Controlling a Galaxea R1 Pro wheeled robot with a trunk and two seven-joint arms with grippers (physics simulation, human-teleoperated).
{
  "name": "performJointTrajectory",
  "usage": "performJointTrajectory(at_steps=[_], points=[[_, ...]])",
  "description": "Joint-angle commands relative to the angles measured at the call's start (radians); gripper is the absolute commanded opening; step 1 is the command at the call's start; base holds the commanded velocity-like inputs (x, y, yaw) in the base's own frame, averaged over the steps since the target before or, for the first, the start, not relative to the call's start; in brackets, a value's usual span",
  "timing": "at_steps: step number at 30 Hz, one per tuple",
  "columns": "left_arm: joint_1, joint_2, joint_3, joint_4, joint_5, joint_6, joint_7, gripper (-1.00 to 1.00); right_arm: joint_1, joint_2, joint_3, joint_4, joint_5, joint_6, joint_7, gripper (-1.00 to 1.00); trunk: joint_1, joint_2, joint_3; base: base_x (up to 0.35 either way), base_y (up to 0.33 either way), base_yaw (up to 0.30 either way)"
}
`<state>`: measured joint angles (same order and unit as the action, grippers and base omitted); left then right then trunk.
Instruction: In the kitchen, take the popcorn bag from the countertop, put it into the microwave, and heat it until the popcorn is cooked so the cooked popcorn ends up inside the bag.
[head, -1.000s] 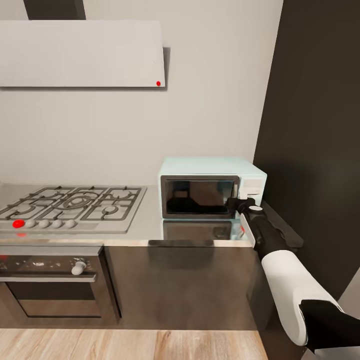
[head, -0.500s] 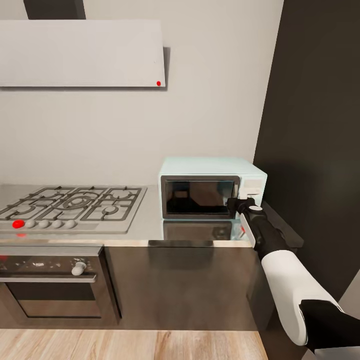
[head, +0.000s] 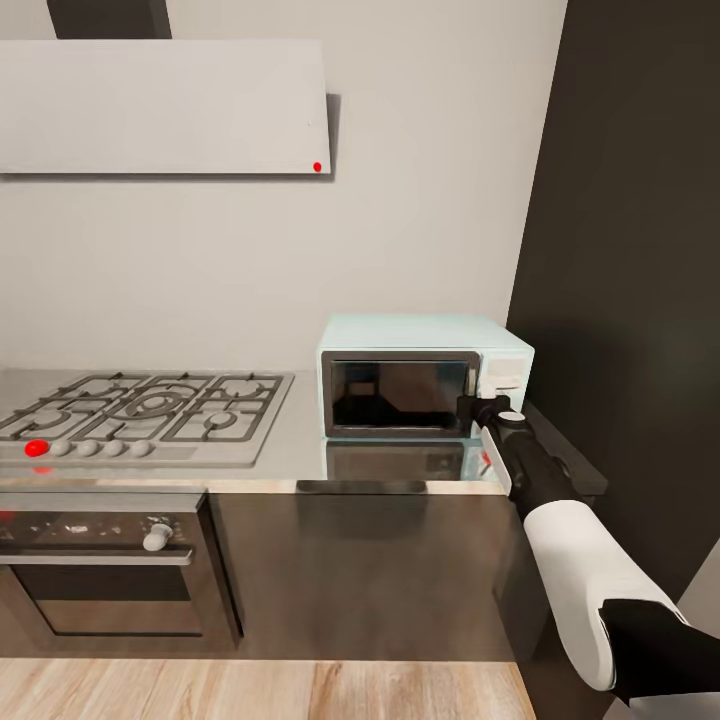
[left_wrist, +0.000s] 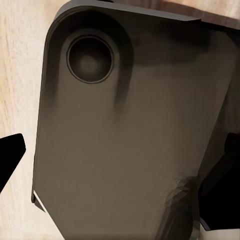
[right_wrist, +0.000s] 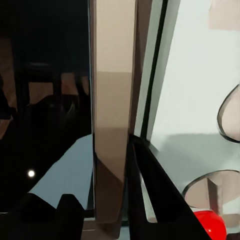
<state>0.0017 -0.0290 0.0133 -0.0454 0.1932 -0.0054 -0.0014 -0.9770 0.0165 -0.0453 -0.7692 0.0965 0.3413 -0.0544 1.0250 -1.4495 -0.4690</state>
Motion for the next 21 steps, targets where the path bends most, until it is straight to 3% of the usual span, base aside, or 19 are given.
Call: performJointTrajectory(at_steps=[1,8,21], points=[[0.0,0.0,0.001,-0.001,0.006,-0.001,0.0,1.0,0.0,0.002,0.0,-0.001,-0.016,0.004,0.007,-1.0,0.0,0.0,-0.001,0.0,0.0,0.0],[0.0,-0.002,0.001,-0.001,0.006,-0.001,0.0,1.0,0.0,0.002,0.001,-0.001,-0.014,0.009,0.006,-1.0,0.0,0.0,-0.001,-0.031,0.0,0.0],[0.0,-0.002,0.001,-0.001,0.006,-0.002,0.0,1.0,0.0,0.002,0.001,-0.001,-0.014,0.004,0.006,-1.0,0.0,0.0,-0.001,-0.26,0.0,0.0]])
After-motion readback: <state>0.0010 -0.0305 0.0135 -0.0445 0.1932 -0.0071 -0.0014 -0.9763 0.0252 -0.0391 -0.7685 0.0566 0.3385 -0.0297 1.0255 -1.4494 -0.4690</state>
